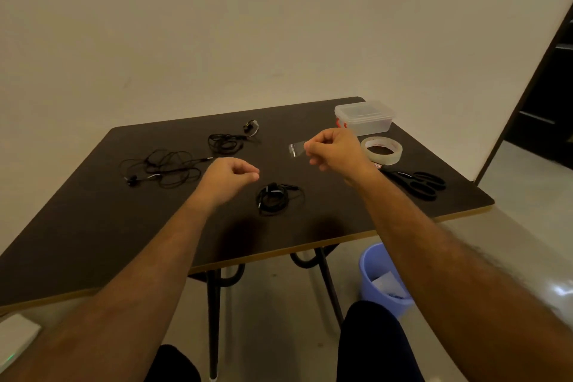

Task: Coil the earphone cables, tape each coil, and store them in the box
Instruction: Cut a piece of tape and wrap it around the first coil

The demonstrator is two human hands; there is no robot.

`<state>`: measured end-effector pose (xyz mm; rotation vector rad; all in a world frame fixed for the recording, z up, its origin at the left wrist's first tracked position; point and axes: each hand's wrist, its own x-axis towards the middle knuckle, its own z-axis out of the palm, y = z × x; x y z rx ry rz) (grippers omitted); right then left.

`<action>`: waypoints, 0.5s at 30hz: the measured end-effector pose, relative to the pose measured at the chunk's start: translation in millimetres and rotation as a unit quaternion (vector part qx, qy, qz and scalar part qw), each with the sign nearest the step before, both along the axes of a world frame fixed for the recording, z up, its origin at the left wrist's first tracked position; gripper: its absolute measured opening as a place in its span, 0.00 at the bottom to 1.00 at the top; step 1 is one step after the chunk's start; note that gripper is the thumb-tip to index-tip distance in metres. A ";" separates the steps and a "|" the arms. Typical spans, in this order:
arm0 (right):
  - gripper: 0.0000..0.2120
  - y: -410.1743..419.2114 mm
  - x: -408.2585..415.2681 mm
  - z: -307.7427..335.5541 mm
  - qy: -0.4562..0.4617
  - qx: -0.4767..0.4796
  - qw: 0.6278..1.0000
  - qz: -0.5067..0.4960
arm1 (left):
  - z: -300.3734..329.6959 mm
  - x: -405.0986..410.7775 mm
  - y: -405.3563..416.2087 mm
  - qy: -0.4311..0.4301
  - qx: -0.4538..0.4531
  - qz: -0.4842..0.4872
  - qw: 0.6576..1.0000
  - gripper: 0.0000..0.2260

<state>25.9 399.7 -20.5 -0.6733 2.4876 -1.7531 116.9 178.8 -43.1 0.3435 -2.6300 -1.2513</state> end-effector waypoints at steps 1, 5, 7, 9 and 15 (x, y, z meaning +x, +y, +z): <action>0.06 1.6 -1.4 -2.2 -0.003 -0.002 1.000 -0.008 | -3.6 0.2 4.0 -0.002 -0.085 -0.023 0.996 0.07; 0.05 4.0 -3.2 -11.4 -0.026 -0.011 0.999 -0.025 | -15.4 0.3 28.1 -0.019 -0.304 -0.089 0.948 0.12; 0.04 3.7 -3.5 -16.0 -0.044 -0.015 0.999 -0.024 | -19.5 -1.3 33.9 -0.029 -0.356 -0.112 0.927 0.14; 0.02 2.5 -3.0 -20.0 -0.058 -0.016 0.998 -0.018 | -21.7 -3.1 35.2 -0.049 -0.371 -0.127 0.919 0.15; 0.01 0.4 -3.0 -32.3 -0.084 -0.017 0.996 -0.026 | -22.1 -10.9 39.9 -0.071 -0.386 -0.140 0.909 0.15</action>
